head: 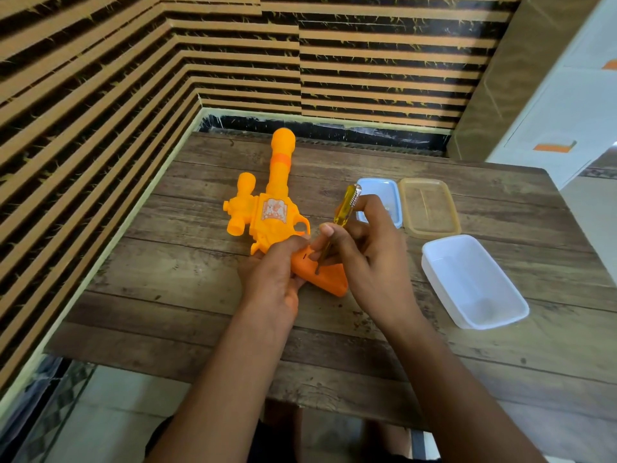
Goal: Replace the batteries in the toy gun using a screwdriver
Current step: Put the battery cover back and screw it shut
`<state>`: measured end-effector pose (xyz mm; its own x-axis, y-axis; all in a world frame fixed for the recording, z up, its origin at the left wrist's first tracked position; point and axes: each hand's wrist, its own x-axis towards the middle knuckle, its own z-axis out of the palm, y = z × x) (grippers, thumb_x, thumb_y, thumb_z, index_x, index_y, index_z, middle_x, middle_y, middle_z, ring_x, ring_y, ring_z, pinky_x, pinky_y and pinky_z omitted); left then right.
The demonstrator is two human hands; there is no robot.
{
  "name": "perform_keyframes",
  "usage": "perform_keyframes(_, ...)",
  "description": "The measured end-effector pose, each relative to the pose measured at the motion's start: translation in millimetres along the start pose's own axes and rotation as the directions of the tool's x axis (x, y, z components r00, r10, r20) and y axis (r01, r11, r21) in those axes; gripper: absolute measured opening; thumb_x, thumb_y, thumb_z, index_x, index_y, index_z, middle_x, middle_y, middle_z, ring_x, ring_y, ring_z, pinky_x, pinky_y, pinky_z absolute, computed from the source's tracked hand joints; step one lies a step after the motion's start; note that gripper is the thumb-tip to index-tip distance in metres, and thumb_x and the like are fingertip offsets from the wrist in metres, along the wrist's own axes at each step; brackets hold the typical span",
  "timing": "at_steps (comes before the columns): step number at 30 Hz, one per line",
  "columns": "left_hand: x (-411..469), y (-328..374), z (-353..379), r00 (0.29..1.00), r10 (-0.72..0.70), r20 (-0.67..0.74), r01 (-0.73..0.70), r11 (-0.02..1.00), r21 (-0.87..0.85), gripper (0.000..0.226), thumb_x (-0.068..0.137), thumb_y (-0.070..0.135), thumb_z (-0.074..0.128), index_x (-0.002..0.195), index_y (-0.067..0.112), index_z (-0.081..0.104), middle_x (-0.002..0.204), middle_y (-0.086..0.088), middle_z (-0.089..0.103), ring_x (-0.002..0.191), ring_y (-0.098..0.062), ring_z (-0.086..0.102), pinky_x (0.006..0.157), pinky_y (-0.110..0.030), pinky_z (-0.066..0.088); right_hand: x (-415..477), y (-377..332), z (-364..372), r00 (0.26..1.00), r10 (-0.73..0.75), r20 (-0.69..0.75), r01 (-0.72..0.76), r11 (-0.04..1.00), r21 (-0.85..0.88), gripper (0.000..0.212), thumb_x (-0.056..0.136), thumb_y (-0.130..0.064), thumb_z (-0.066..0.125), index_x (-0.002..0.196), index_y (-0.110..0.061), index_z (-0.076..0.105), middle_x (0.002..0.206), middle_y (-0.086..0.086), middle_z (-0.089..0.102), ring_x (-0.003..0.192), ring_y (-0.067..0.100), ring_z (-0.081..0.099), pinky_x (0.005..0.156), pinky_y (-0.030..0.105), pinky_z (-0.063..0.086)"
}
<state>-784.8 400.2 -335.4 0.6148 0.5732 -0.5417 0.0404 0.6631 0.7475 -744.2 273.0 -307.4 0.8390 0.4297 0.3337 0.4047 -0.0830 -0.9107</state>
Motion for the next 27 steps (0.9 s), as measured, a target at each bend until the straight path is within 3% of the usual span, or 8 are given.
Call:
perform_keyframes(2,0,0,0,1.0,0.005,-0.017,-0.005,1.0,0.004,0.055,0.073,0.002,0.086,0.126,0.003,0.071,0.115,-0.019,0.077,0.088,-0.025,0.078,0.063,-0.037,0.065,0,-3,-1,0.999,-0.034,-0.038,0.031,0.997,-0.067,0.026,0.097,-0.03,0.067,0.094,-0.01,0.051,0.065,-0.002,0.054,0.058,0.014,0.054,0.054,0.042,0.045)
perform_keyframes(4,1,-1,0,0.999,0.006,-0.04,-0.006,1.0,0.006,0.054,0.073,0.003,0.087,0.125,0.007,0.072,0.117,-0.016,0.077,0.104,-0.031,0.076,0.067,-0.041,0.066,2,-5,-3,0.998,-0.044,-0.046,0.04,0.996,-0.082,0.023,0.094,-0.028,0.071,0.092,-0.009,0.058,0.071,0.004,0.056,0.065,0.02,0.055,0.058,0.046,0.046)
perform_keyframes(8,2,-1,0,0.998,-0.012,-0.058,0.012,1.0,0.009,0.053,0.075,0.001,0.086,0.126,0.006,0.071,0.119,-0.017,0.077,0.109,-0.034,0.075,0.075,-0.048,0.066,2,-2,-8,0.999,-0.02,-0.025,0.018,0.998,-0.055,0.02,0.092,-0.022,0.072,0.093,-0.005,0.063,0.073,0.015,0.057,0.067,0.031,0.053,0.061,0.052,0.045)
perform_keyframes(13,6,-2,0,0.997,-0.009,-0.076,0.01,1.0,0.012,0.055,0.073,0.001,0.086,0.126,0.007,0.071,0.118,-0.016,0.077,0.107,-0.034,0.076,0.068,-0.044,0.066,3,1,-8,1.0,-0.011,-0.005,0.011,1.0,0.014,0.022,0.091,-0.024,0.07,0.106,-0.009,0.062,0.083,0.023,0.062,0.076,0.043,0.061,0.065,0.058,0.05)
perform_keyframes(17,7,-3,-1,0.997,-0.012,-0.082,0.013,1.0,0.019,0.057,0.071,0.001,0.087,0.125,0.009,0.072,0.117,-0.016,0.077,0.108,-0.034,0.076,0.073,-0.048,0.066,3,-6,-9,1.0,-0.024,-0.014,0.025,0.998,0.059,0.051,0.09,-0.007,0.072,0.135,-0.026,0.055,0.084,0.012,0.067,0.073,0.036,0.062,0.067,0.055,0.054)
perform_keyframes(19,7,-3,0,0.997,-0.013,-0.071,0.015,1.0,0.021,0.056,0.071,0.001,0.086,0.125,0.008,0.072,0.116,-0.015,0.078,0.109,-0.034,0.076,0.078,-0.052,0.065,2,-8,-11,0.997,-0.073,-0.001,0.073,0.997,0.011,0.065,0.09,-0.001,0.072,0.142,-0.031,0.049,0.079,0.014,0.062,0.067,0.029,0.058,0.063,0.048,0.053)
perform_keyframes(23,2,-2,0,0.999,0.008,-0.051,-0.008,1.0,-0.013,0.048,0.077,0.0,0.081,0.124,0.005,0.072,0.115,-0.017,0.078,0.102,-0.031,0.077,0.085,-0.056,0.063,-1,-10,-10,0.983,-0.154,0.103,0.162,0.984,-0.071,0.061,0.088,-0.002,0.073,0.138,-0.032,0.053,0.092,-0.011,0.065,0.075,0.02,0.064,0.07,0.049,0.057)
perform_keyframes(27,0,0,-1,0.999,0.0,-0.048,-0.001,1.0,-0.02,0.048,0.077,-0.001,0.08,0.124,0.002,0.071,0.117,-0.02,0.077,0.108,-0.036,0.075,0.088,-0.059,0.062,-2,-13,-7,0.984,-0.149,0.095,0.155,0.987,-0.052,0.061,0.089,0.0,0.071,0.137,-0.034,0.053,0.092,-0.013,0.064,0.077,0.019,0.066,0.071,0.047,0.058)
